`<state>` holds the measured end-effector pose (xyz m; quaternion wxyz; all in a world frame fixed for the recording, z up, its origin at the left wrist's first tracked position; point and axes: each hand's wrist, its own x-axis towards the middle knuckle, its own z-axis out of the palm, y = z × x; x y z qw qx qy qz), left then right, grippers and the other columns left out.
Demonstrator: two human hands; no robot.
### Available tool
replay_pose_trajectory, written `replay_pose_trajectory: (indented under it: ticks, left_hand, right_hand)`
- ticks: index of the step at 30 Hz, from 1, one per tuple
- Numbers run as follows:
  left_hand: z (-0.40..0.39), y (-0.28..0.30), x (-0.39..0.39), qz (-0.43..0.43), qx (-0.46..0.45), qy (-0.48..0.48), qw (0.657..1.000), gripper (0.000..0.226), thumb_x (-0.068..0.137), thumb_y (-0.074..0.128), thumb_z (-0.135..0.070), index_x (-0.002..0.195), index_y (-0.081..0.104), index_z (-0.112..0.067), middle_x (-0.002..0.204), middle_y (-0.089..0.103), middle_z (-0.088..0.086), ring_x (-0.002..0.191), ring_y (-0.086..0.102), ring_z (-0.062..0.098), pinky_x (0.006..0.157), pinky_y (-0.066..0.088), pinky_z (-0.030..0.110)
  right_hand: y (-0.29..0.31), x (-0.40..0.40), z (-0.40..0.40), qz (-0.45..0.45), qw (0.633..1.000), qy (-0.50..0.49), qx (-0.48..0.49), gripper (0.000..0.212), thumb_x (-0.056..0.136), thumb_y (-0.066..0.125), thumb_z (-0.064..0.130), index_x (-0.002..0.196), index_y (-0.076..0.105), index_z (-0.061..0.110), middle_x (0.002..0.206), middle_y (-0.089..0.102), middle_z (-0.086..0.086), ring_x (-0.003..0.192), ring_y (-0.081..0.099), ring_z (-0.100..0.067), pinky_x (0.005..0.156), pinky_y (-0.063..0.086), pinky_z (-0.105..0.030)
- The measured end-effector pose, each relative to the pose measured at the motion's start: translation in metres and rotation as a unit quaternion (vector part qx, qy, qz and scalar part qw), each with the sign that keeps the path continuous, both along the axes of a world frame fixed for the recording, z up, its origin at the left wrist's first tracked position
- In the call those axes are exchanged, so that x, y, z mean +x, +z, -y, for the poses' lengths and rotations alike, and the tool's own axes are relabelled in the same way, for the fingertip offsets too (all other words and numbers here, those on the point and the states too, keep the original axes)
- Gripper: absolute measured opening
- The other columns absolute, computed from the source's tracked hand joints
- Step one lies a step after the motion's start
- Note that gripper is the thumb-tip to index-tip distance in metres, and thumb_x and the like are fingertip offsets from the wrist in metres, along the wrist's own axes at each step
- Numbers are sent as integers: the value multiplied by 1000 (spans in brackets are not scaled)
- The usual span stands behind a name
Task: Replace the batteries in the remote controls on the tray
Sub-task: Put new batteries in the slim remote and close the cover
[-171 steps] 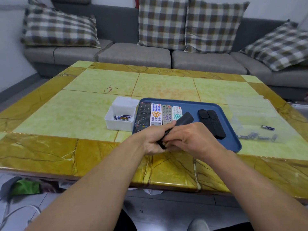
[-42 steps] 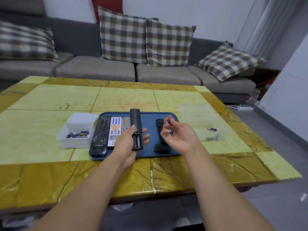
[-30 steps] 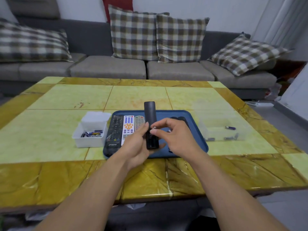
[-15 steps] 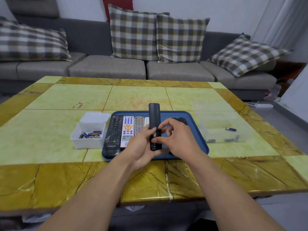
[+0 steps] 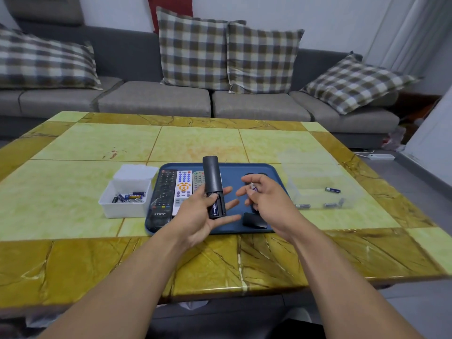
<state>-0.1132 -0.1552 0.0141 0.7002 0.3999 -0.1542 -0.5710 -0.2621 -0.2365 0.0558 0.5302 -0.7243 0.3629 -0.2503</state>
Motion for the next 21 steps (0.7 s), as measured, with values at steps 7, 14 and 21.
replay_pose_trajectory:
  ticks: [7, 14, 21]
  left_hand:
    - [4, -1, -2, 57, 10, 18, 998, 35, 110, 33, -14, 143, 43, -22, 126, 71, 5, 107, 72, 32, 85, 56, 56]
    - [5, 2, -4, -25, -24, 24, 999, 36, 108, 33, -6, 142, 44, -16, 108, 75, 16, 92, 75, 28, 77, 60, 48]
    - [3, 5, -6, -29, -29, 20, 999, 37, 108, 32, -6, 141, 47, -13, 132, 62, 28, 117, 64, 42, 95, 55, 52]
  right_hand:
    - [0, 0, -4, 38, 998, 8, -59, 8, 92, 70, 26, 98, 65, 23, 104, 72, 17, 101, 65, 0, 91, 46, -24]
    - [-4, 4, -8, 37, 994, 17, -103, 14, 86, 77, 13, 96, 72, 22, 89, 77, 7, 87, 71, -6, 88, 56, -35]
    - [-11, 8, -13, 18, 985, -2, -174, 14, 83, 79, 14, 88, 70, 23, 93, 76, 11, 88, 69, 1, 85, 56, -33]
